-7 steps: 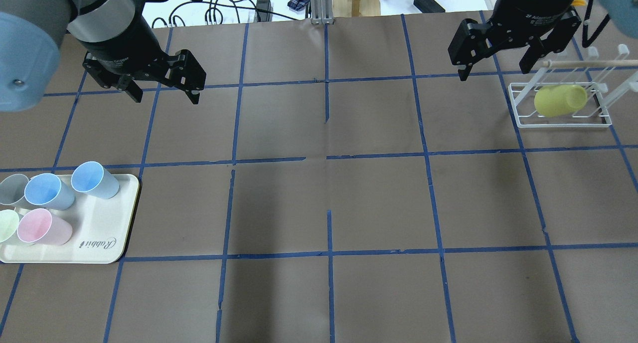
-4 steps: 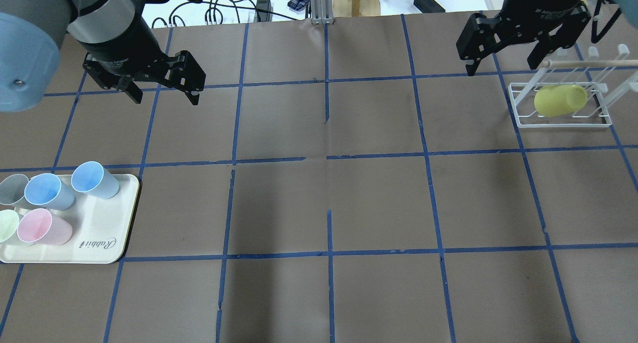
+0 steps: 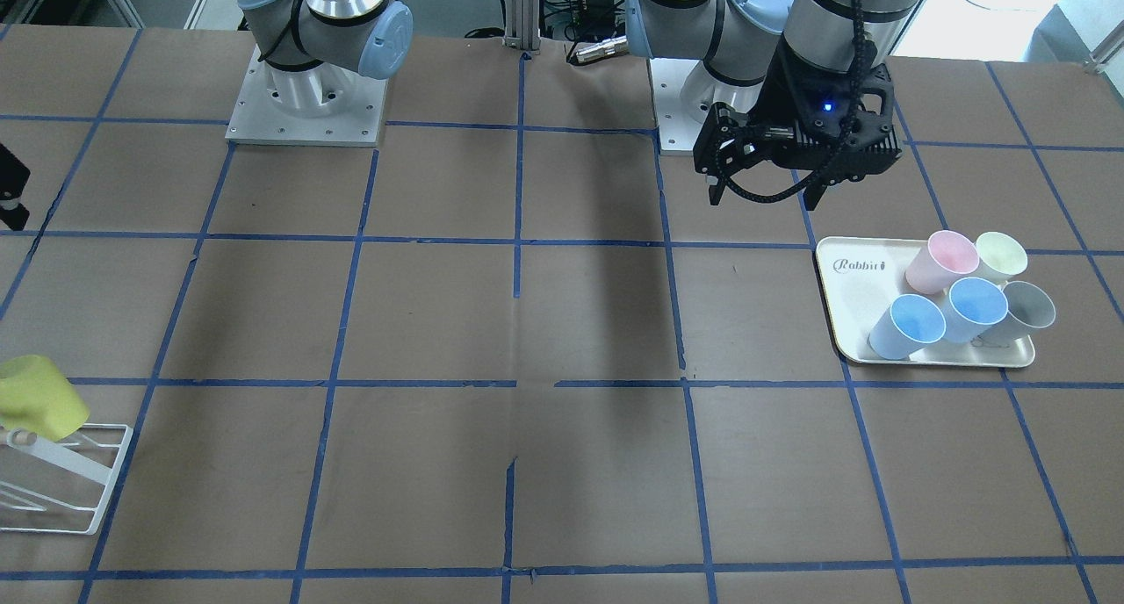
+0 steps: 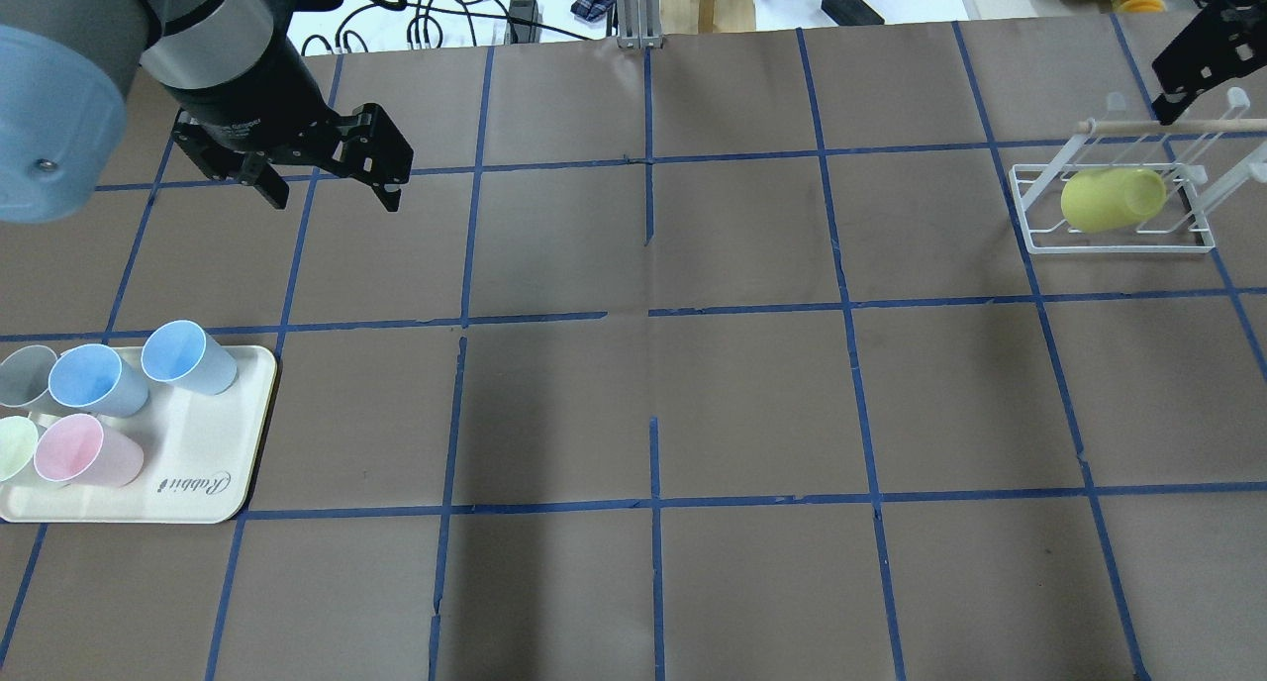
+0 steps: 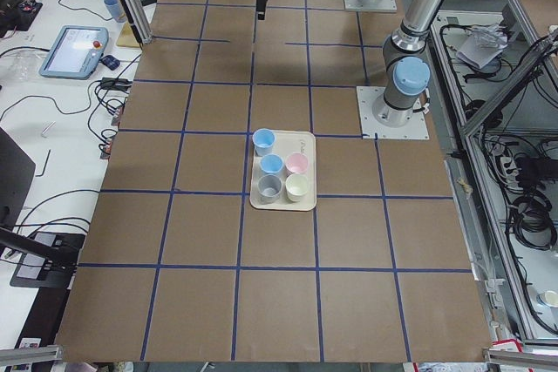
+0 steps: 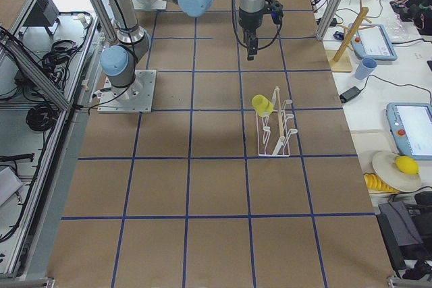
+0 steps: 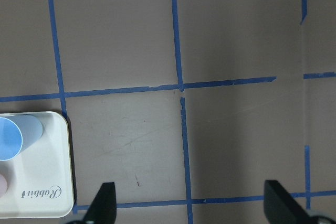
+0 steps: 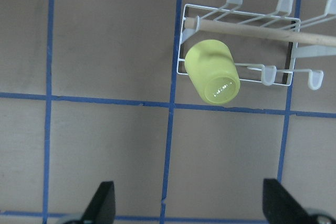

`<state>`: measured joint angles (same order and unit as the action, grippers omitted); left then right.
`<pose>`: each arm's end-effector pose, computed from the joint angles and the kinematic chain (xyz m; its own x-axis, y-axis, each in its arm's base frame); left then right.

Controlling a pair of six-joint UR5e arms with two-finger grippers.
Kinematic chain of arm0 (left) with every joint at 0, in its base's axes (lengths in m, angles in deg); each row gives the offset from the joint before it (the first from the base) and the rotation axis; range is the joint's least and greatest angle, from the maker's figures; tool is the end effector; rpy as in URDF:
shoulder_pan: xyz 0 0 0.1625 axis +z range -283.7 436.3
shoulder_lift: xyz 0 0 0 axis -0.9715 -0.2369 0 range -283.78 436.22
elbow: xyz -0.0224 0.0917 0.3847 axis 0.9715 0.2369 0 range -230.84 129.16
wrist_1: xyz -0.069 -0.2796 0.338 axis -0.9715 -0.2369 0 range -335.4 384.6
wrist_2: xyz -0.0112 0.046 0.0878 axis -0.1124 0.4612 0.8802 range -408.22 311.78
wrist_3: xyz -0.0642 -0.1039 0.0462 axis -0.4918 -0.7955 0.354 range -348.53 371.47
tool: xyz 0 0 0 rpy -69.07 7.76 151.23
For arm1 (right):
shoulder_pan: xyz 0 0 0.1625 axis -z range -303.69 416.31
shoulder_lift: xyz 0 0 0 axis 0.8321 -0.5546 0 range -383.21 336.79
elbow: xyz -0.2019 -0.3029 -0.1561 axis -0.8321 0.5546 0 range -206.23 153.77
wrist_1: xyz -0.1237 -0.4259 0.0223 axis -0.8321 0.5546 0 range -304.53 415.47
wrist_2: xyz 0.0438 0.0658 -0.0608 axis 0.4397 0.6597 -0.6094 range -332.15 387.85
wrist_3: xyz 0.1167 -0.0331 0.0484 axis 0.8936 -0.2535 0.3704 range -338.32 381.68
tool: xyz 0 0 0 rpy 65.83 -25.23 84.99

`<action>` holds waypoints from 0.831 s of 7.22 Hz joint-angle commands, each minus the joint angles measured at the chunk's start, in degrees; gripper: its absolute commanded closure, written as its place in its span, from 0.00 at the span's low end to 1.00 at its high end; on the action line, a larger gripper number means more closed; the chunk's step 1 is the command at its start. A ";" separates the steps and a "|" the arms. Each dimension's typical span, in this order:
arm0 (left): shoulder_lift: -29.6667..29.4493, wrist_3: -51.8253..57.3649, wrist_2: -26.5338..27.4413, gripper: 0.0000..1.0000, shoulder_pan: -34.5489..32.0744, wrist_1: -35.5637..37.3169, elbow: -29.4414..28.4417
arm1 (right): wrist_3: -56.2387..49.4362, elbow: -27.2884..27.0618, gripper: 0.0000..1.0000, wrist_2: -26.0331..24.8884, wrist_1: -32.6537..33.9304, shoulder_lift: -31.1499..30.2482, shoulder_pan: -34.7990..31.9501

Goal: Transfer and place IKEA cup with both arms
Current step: 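Lower the right gripper around the yellow cup's base on the rack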

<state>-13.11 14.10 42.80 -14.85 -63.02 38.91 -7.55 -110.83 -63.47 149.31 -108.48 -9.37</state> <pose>-0.1414 -0.5232 0.4407 -0.9977 0.0648 -0.0204 0.0659 0.9962 -0.0566 -0.1144 -0.5693 0.4399 -0.9948 -0.0831 0.0584 -0.0864 0.9946 -0.0573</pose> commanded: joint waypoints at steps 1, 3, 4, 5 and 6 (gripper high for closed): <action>-0.06 0.00 -0.32 0.00 0.00 0.00 0.07 | -2.92 -5.19 0.02 0.96 11.13 4.92 2.14; -0.15 0.00 -0.32 0.00 0.00 -0.09 0.07 | -3.28 -10.38 0.02 1.58 20.38 6.86 2.75; -0.06 -0.09 -0.32 0.00 0.00 -0.87 0.07 | -3.72 -12.58 0.02 4.11 23.73 8.26 3.11; 0.29 0.00 -0.58 0.00 0.00 -0.88 0.07 | -4.85 -14.43 0.02 4.39 25.85 8.63 4.24; 0.21 0.00 -0.84 0.00 0.00 -0.88 0.07 | -5.30 -15.15 0.02 4.39 26.13 8.63 4.43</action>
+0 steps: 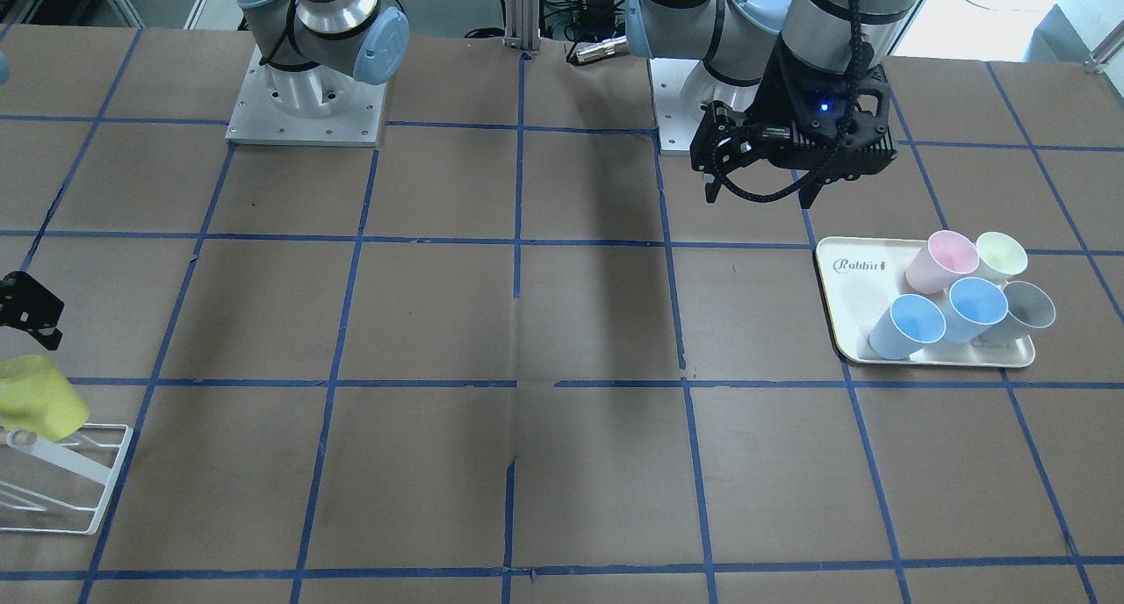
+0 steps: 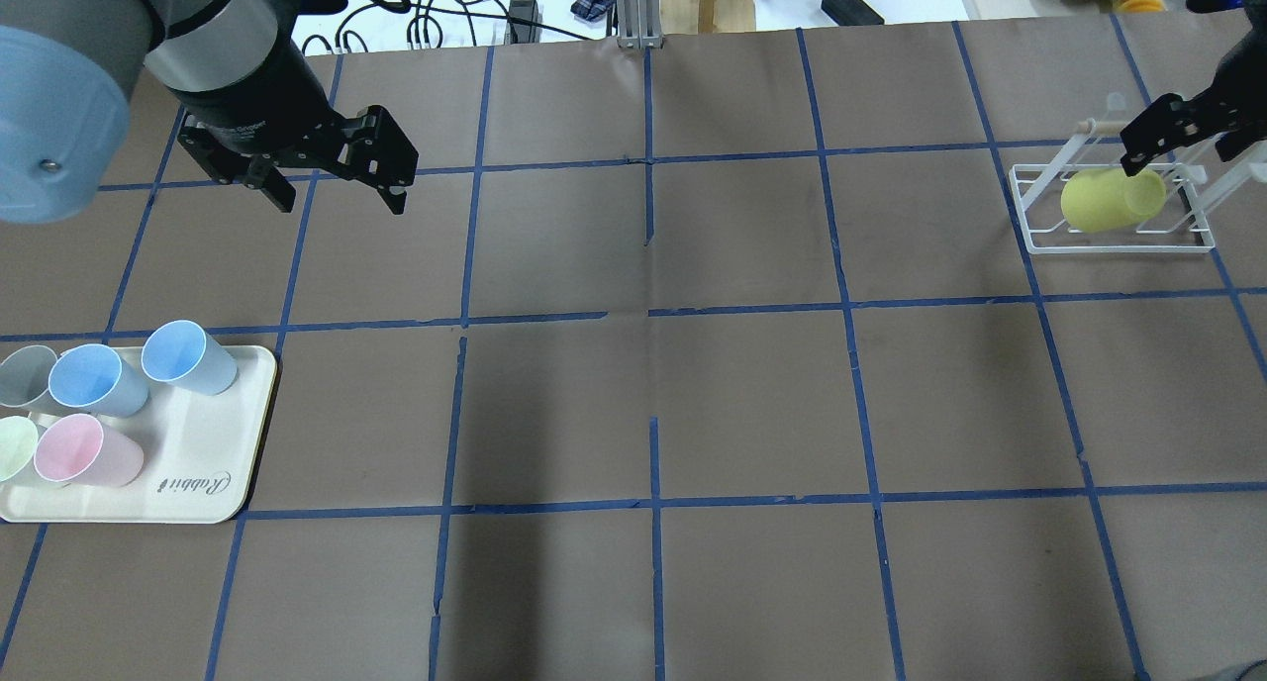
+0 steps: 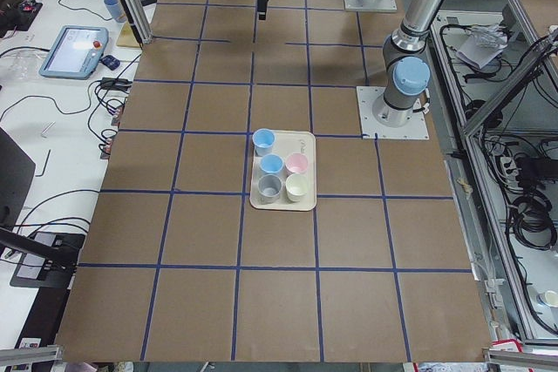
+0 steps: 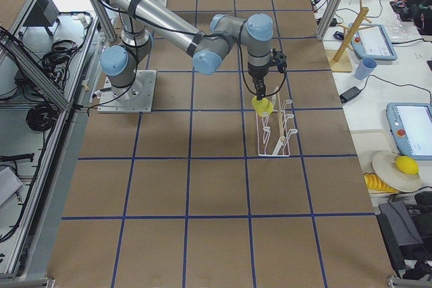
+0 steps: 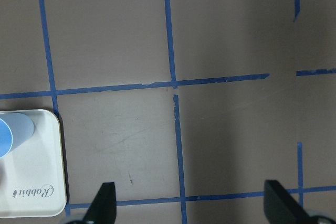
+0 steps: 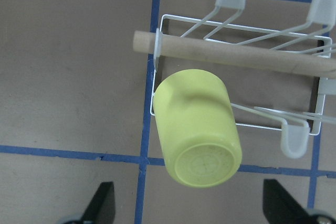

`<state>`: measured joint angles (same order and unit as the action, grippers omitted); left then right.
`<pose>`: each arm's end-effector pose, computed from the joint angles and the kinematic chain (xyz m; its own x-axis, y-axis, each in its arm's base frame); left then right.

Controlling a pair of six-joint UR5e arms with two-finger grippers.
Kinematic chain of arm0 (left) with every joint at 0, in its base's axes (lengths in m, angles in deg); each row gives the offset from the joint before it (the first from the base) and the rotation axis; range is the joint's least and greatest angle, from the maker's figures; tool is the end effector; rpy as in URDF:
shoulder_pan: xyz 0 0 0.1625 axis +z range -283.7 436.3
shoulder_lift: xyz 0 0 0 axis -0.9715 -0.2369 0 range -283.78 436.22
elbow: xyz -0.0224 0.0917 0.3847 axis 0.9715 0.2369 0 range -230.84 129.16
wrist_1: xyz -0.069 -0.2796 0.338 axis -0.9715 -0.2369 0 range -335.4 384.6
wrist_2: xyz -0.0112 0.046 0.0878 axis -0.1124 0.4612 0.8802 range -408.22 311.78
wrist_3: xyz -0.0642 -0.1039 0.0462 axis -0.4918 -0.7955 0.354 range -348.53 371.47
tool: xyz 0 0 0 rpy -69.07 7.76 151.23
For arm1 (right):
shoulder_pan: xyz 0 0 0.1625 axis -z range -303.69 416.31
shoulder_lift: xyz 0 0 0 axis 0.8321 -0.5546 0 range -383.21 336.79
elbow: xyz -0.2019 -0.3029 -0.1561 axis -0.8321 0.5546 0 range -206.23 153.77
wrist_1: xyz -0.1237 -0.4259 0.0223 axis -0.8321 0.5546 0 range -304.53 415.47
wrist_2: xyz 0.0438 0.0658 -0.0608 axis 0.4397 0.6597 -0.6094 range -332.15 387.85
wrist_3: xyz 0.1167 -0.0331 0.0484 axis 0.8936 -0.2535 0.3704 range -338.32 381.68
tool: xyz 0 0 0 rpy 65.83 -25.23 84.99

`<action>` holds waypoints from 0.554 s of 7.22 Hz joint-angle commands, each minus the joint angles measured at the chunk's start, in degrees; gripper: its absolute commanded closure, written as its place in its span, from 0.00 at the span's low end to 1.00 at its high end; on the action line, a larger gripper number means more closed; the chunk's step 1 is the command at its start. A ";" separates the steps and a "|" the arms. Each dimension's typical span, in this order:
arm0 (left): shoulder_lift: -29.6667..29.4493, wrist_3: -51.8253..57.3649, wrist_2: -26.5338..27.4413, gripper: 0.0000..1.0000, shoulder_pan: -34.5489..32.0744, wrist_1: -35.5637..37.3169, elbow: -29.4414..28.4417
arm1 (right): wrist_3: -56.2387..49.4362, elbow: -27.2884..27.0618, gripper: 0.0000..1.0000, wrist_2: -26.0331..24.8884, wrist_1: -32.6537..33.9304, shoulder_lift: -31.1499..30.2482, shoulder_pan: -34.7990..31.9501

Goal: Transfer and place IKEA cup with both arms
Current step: 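Lower the right gripper around the yellow cup's base on the rack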

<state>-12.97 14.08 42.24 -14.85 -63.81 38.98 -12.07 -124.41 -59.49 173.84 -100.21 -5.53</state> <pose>-0.1427 -0.5206 0.4399 -0.9978 0.0652 -0.0101 0.0656 0.9969 -0.0445 -0.1600 -0.5941 0.2784 -0.9947 -0.0984 0.0312 -0.1017 0.9863 -0.1296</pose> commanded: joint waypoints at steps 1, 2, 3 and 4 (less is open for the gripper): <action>0.24 0.02 -0.37 0.00 0.00 -0.10 0.00 | -1.92 -1.57 0.02 0.33 1.78 0.62 0.58; 0.33 0.02 -0.28 0.00 0.00 -0.10 0.00 | -2.37 -1.74 0.01 0.33 2.48 1.14 0.58; 0.25 0.02 -0.37 0.00 0.00 -0.10 0.00 | -2.37 -1.75 0.01 0.33 3.01 1.76 0.67; 0.24 0.02 -0.37 0.00 0.00 -0.10 0.00 | -2.46 -1.75 0.01 0.33 3.27 2.29 0.67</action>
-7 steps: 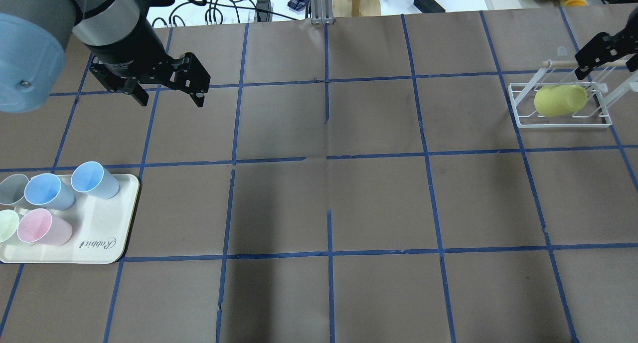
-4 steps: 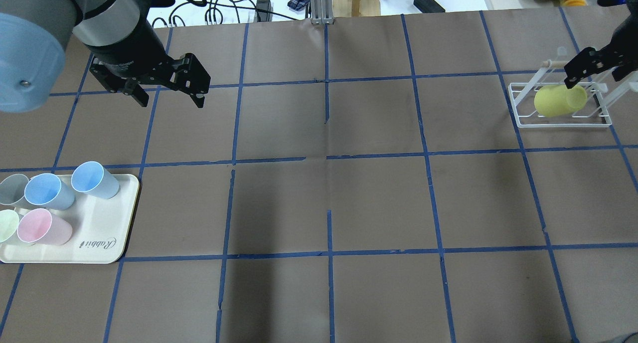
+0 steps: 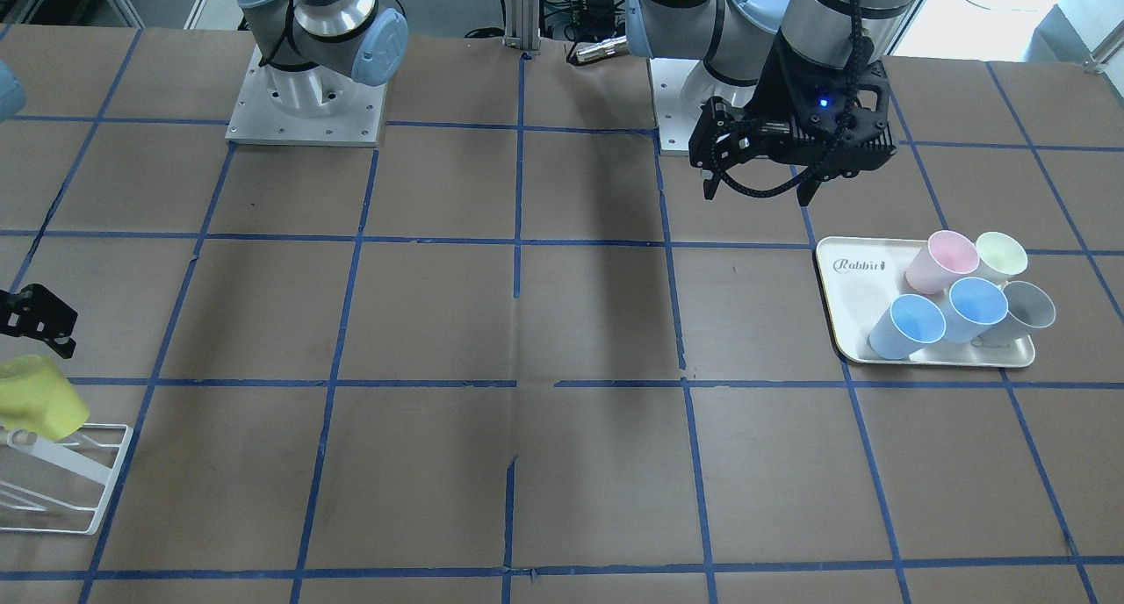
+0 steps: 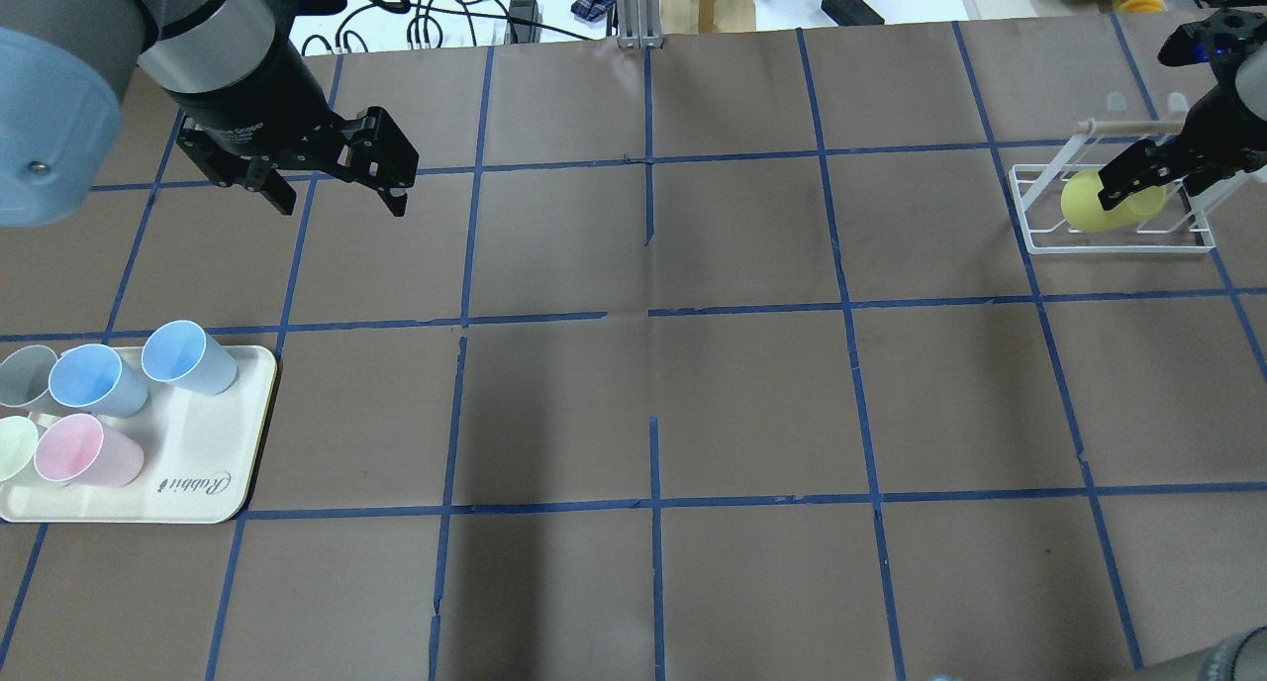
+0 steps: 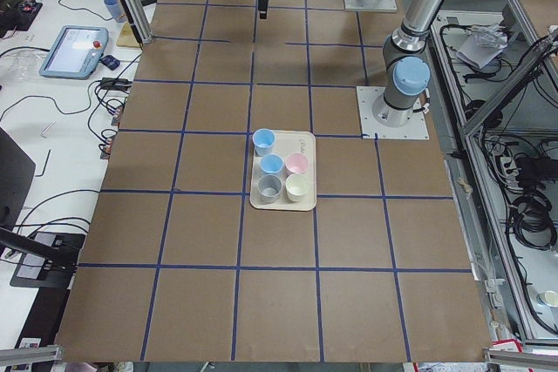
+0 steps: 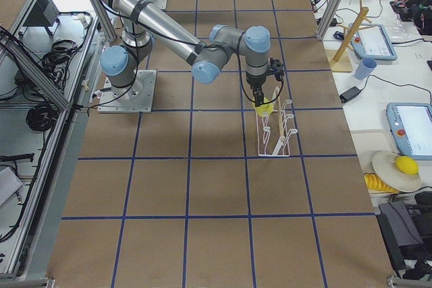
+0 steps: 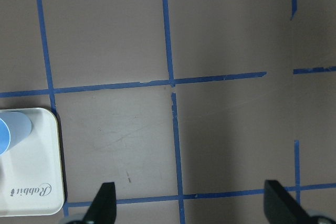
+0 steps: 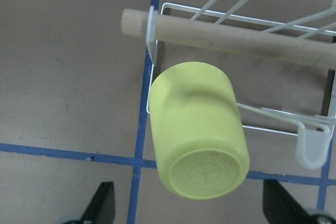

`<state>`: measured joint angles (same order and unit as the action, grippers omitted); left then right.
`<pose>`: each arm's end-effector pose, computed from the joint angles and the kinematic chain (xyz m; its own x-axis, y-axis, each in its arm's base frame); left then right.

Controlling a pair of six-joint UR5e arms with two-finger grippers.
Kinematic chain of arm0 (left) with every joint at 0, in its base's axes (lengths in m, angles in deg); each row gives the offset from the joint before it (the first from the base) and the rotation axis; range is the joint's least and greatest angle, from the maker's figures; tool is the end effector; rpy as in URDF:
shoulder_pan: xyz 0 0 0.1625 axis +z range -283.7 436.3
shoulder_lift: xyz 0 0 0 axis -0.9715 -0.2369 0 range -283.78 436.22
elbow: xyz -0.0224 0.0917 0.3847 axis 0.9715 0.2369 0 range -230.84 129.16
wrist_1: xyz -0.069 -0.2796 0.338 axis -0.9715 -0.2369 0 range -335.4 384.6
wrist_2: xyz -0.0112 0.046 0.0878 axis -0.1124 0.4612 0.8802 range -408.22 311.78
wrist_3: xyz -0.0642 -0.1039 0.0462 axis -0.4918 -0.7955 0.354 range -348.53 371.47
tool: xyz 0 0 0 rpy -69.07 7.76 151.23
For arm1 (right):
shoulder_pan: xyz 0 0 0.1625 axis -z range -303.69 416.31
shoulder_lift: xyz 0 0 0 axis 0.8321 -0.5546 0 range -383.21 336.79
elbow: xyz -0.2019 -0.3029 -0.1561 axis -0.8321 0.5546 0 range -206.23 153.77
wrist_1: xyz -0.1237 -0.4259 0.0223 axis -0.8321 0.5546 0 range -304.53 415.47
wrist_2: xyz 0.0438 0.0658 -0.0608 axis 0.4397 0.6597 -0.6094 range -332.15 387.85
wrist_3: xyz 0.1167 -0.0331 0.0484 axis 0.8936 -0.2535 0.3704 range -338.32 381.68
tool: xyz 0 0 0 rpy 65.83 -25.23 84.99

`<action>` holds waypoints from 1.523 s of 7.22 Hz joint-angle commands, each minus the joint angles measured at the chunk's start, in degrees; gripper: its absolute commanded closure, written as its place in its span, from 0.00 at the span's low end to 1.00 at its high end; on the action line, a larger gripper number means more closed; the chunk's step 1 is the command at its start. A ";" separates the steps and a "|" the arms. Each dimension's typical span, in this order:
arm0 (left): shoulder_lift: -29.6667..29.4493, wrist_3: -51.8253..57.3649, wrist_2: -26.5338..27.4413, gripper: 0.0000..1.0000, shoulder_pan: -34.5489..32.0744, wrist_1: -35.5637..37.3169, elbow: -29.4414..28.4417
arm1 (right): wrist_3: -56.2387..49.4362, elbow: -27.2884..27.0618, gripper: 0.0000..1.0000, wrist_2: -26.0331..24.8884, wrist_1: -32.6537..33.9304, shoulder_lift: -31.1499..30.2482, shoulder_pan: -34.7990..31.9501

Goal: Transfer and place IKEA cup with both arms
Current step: 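Lower the right gripper around the yellow cup's base on the rack, then close the right gripper on the yellow cup's base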

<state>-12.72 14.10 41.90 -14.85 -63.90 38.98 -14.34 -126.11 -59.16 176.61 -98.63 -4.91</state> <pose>-0.1434 -0.5192 0.4420 -0.9978 0.0658 -0.0043 0.0659 0.9967 -0.0476 -0.1658 -0.5928 0.2525 -0.9915 -0.1275 0.0264 -0.1299 0.9837 -0.1245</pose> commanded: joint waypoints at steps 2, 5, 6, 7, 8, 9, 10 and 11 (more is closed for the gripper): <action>0.00 0.00 -0.03 0.00 0.00 0.00 0.00 | -0.19 -0.05 0.01 -0.09 1.11 1.76 0.05; 0.00 0.00 -0.03 0.00 0.00 0.09 0.00 | -0.19 0.13 0.04 -0.26 1.38 2.03 0.05; 0.00 0.00 -0.03 0.00 0.00 0.00 0.09 | -0.10 0.13 0.04 -0.09 1.38 2.12 0.05; 0.00 0.00 -0.03 0.00 0.00 0.09 0.00 | -0.10 0.13 0.08 0.00 1.38 2.12 0.05; 0.00 0.00 -0.03 0.00 0.09 0.09 0.00 | -0.10 0.13 0.11 0.00 1.38 2.12 0.05; -0.09 0.00 -0.03 0.00 0.09 0.09 0.00 | -0.10 0.13 0.15 0.00 1.38 2.12 0.05; -0.35 0.00 -0.03 0.00 0.00 0.17 0.00 | -0.19 0.13 0.22 0.00 1.38 2.12 0.05; -0.27 0.00 -0.03 0.00 0.09 0.17 0.00 | -0.10 0.13 0.28 0.00 1.38 2.12 0.05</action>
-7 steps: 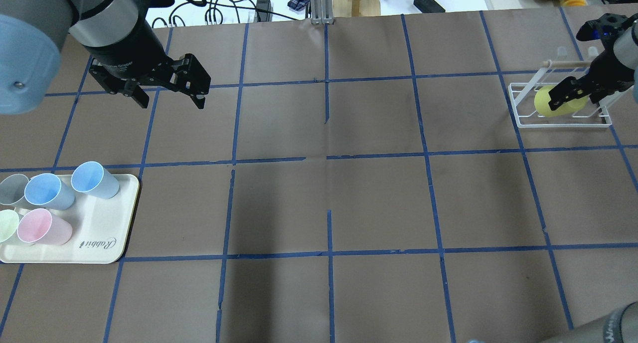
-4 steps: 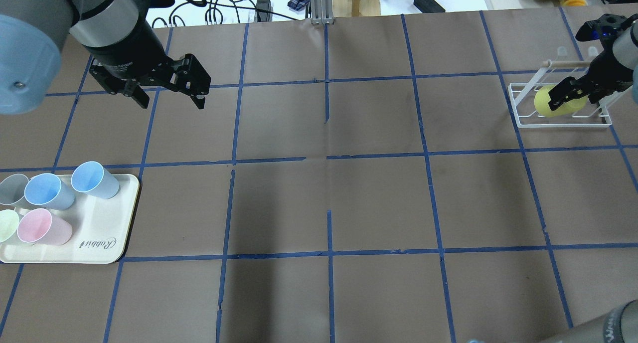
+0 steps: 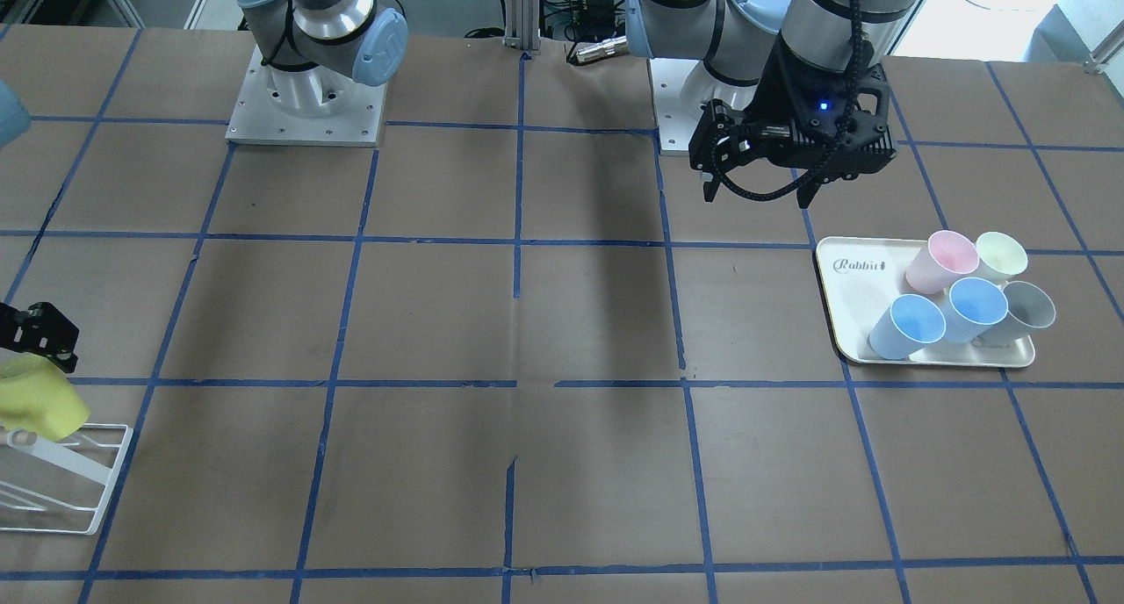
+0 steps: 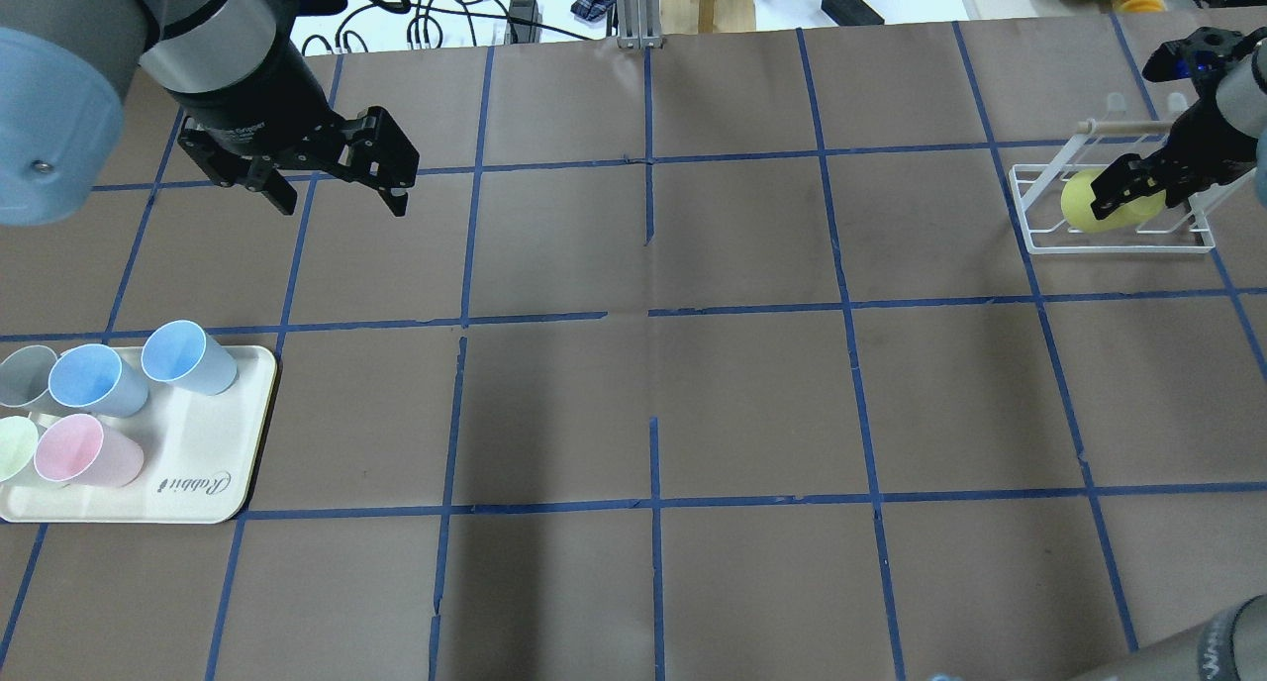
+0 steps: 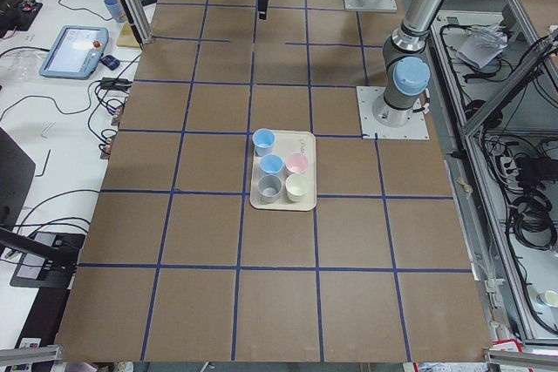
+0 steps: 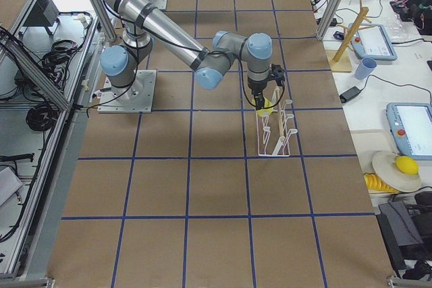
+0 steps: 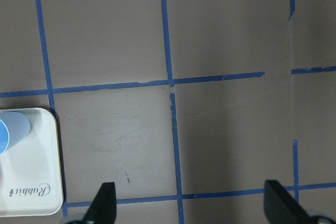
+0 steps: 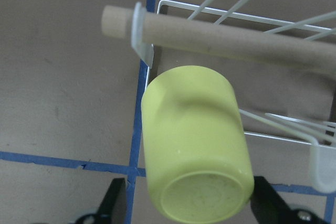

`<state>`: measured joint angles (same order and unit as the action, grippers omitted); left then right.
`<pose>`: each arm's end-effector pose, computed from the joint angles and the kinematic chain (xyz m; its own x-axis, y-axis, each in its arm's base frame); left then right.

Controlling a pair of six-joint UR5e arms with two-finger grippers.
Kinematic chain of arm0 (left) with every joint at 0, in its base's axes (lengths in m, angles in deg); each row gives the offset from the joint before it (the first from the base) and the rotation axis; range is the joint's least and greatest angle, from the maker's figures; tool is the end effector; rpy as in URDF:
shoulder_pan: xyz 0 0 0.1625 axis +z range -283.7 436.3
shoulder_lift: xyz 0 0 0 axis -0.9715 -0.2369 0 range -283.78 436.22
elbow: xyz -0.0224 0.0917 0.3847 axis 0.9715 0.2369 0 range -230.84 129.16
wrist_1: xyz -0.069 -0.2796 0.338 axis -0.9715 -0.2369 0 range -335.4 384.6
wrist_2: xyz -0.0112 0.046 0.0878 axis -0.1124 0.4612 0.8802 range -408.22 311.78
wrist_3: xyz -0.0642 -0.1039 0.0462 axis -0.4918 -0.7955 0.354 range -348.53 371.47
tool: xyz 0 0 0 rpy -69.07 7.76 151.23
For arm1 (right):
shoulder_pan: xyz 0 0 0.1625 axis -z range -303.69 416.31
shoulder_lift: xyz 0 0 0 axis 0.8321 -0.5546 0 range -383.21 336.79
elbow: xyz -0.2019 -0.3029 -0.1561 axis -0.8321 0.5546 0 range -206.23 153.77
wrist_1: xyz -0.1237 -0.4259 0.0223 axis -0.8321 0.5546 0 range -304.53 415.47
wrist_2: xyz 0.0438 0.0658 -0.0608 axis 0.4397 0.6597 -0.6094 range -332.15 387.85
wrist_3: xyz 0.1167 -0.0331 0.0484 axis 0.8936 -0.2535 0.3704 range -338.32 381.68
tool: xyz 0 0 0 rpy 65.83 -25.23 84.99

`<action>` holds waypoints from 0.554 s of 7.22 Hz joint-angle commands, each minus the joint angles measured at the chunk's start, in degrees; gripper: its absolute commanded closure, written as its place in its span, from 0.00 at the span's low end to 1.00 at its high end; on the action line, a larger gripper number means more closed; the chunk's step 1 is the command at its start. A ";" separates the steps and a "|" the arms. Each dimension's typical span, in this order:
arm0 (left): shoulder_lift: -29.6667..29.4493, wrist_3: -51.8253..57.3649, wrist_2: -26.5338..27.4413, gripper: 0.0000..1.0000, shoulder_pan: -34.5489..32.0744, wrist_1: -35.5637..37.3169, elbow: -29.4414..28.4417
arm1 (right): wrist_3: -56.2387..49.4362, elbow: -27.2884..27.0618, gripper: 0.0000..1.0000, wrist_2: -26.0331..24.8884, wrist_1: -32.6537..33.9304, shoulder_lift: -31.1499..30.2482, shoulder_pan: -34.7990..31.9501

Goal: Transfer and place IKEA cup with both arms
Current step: 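Close the right gripper on the yellow cup's base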

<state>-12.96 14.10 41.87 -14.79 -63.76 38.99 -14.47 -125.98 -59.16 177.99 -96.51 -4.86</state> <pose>-0.1430 -0.5208 0.4400 -0.9979 0.0648 -0.0037 0.0649 0.9968 -0.0457 -0.1695 -0.5984 0.2341 -0.9914 -0.1291 0.0204 -0.1306 0.9846 -0.1159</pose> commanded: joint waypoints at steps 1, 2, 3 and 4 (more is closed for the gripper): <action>-0.03 0.00 0.00 0.00 0.04 -0.06 0.08 | 0.03 0.00 0.38 0.00 0.00 0.00 0.00; 0.05 0.00 0.00 0.00 0.04 0.03 0.09 | 0.03 0.09 0.42 -0.08 0.00 0.00 0.00; 0.05 0.00 0.00 0.00 0.12 0.03 0.00 | 0.03 0.26 0.44 -0.17 0.00 -0.08 0.00; 0.05 0.00 0.00 0.00 0.12 0.03 0.00 | 0.03 0.53 0.45 -0.43 0.00 -0.17 0.00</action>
<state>-12.91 14.10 41.87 -14.70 -63.74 39.02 -14.44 -125.73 -59.35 177.99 -96.59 -4.86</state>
